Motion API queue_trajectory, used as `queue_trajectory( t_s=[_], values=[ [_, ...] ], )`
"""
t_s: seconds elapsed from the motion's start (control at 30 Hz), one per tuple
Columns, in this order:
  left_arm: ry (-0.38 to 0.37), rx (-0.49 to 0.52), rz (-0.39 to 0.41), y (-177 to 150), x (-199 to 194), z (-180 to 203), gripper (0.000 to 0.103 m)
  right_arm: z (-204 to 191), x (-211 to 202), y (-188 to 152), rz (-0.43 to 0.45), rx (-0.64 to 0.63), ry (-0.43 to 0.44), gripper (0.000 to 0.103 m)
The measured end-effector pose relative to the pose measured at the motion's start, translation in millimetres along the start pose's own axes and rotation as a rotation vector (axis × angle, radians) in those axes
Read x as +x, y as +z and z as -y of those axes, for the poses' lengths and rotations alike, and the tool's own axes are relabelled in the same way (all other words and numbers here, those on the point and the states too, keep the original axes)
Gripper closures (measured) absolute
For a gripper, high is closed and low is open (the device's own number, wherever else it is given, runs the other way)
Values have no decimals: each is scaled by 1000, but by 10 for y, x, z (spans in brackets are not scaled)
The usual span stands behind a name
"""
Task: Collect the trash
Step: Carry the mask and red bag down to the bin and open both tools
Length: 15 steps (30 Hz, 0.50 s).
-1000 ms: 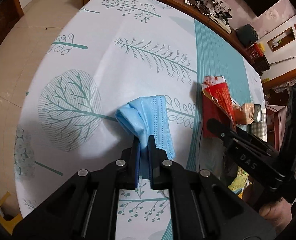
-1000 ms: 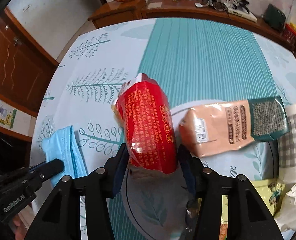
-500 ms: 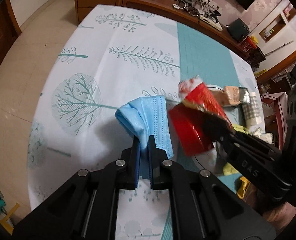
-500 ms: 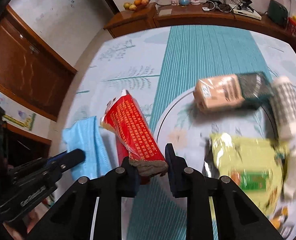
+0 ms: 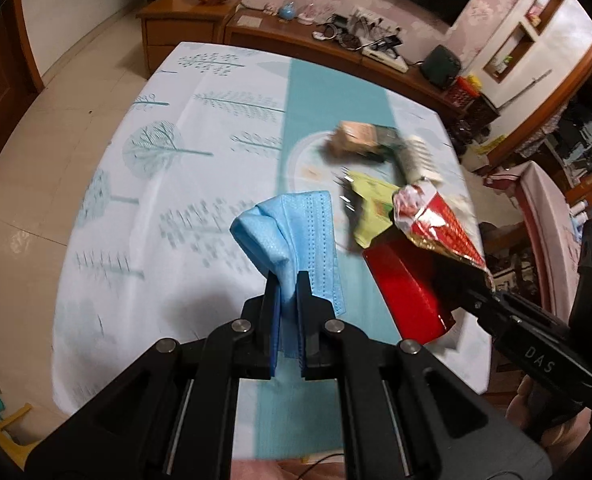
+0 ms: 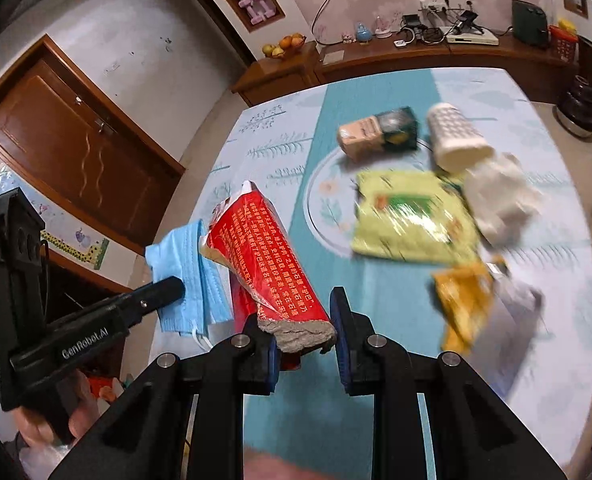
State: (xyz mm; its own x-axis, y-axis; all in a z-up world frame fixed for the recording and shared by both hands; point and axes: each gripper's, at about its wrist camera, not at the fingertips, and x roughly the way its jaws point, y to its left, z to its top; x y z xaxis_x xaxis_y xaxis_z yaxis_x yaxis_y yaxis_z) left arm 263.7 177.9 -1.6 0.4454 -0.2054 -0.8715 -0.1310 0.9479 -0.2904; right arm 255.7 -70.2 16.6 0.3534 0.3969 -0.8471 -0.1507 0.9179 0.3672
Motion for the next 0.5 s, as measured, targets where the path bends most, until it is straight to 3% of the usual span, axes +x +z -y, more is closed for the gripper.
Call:
queue_trajectory(
  t_s=[0.27,0.5],
  values=[
    [-22,22,42,-967,-530,518,99,439,-836,-1101,-14,26,28,82],
    [-10,42,1,-1892,-669,902,99,822,-1093,-1904,-69,70,24,82]
  ],
)
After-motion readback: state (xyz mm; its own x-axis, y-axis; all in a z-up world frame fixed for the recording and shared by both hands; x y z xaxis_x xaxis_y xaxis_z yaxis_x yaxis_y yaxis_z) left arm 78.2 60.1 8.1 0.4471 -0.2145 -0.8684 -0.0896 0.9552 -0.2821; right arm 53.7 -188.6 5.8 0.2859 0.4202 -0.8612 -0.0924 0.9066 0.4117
